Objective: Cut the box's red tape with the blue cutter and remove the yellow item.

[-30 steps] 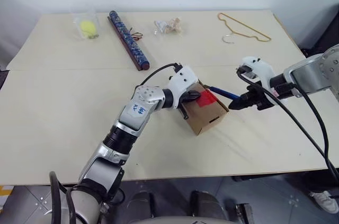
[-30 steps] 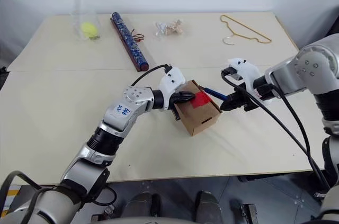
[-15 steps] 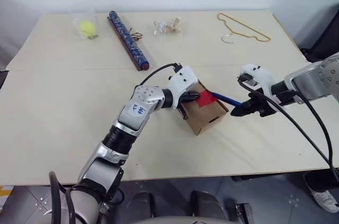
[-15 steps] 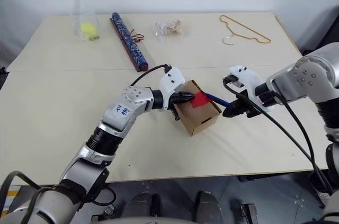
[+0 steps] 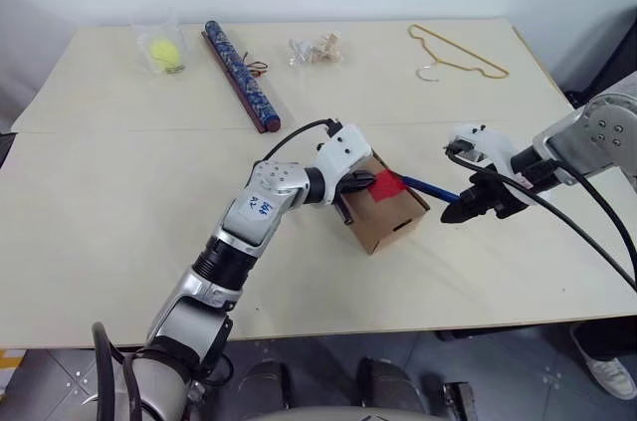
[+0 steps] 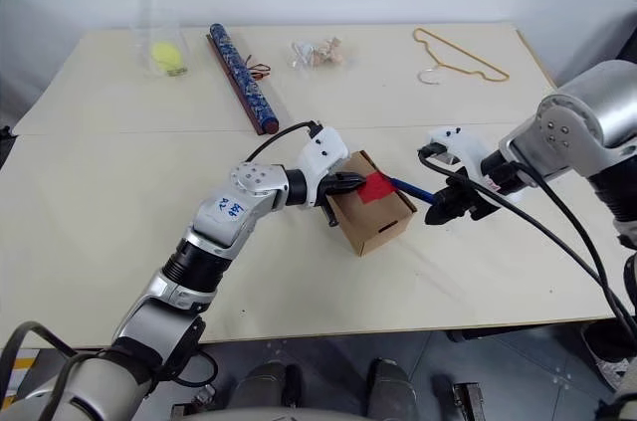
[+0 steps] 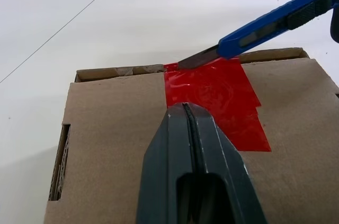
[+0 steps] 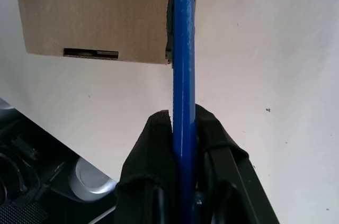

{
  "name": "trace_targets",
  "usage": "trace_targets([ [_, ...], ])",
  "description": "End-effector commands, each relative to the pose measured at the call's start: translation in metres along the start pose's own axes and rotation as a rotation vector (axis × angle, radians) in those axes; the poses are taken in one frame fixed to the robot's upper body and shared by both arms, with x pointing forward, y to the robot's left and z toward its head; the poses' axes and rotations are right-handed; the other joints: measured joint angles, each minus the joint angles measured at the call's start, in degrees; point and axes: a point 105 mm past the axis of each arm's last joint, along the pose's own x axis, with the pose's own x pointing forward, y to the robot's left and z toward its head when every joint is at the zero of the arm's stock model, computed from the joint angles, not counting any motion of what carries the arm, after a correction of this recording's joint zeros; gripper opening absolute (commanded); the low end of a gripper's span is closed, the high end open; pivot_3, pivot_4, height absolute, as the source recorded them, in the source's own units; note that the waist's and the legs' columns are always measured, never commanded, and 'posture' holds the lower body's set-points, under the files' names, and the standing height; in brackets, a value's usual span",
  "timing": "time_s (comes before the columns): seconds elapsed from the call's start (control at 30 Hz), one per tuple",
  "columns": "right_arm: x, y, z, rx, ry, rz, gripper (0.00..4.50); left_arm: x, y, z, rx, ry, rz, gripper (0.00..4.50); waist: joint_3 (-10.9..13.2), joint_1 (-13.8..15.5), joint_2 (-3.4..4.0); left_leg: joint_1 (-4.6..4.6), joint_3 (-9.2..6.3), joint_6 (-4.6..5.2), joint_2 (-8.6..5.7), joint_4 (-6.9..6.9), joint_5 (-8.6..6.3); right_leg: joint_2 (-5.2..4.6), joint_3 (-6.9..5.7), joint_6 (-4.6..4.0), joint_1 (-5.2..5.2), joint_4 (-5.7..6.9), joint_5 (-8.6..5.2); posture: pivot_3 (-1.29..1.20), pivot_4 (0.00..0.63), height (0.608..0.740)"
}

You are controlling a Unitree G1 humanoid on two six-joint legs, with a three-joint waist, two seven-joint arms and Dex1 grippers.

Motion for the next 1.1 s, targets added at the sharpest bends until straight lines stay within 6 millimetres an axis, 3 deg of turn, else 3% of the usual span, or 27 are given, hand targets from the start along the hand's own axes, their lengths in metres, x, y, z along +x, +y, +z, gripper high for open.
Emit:
trace_targets([
  [0.03,0.0,-0.005,-0.005,0.024,0.036,-0.013,0.17,0.001,-0.002,-0.028,-0.059,0.09,0.006,0.0,0.0,0.0,0.0,0.0,0.0,0.0,0.0,0.0,0.0,0.0,0.0,0.0,0.0,0.0,0.0,0.0,0.15,0.74],
  [0.57,-0.006,-0.002,-0.002,-0.003,0.104,-0.018,0.17,0.005,-0.004,-0.026,-0.066,0.08,0.005,0.0,0.0,0.1,0.01,-0.01,0.0,0.0,0.0,0.01,0.0,0.0,0.0,0.0,0.0,0.0,0.0,0.0,0.15,0.74],
  [1.1,-0.002,-0.005,-0.022,0.002,0.216,-0.007,0.17,0.005,-0.003,-0.026,-0.08,0.068,0.02,0.0,0.0,0.1,0.01,-0.03,-0.01,0.0,-0.01,0.1,0.0,-0.02,0.0,-0.01,-0.02,0.05,0.0,0.0,0.15,0.74],
])
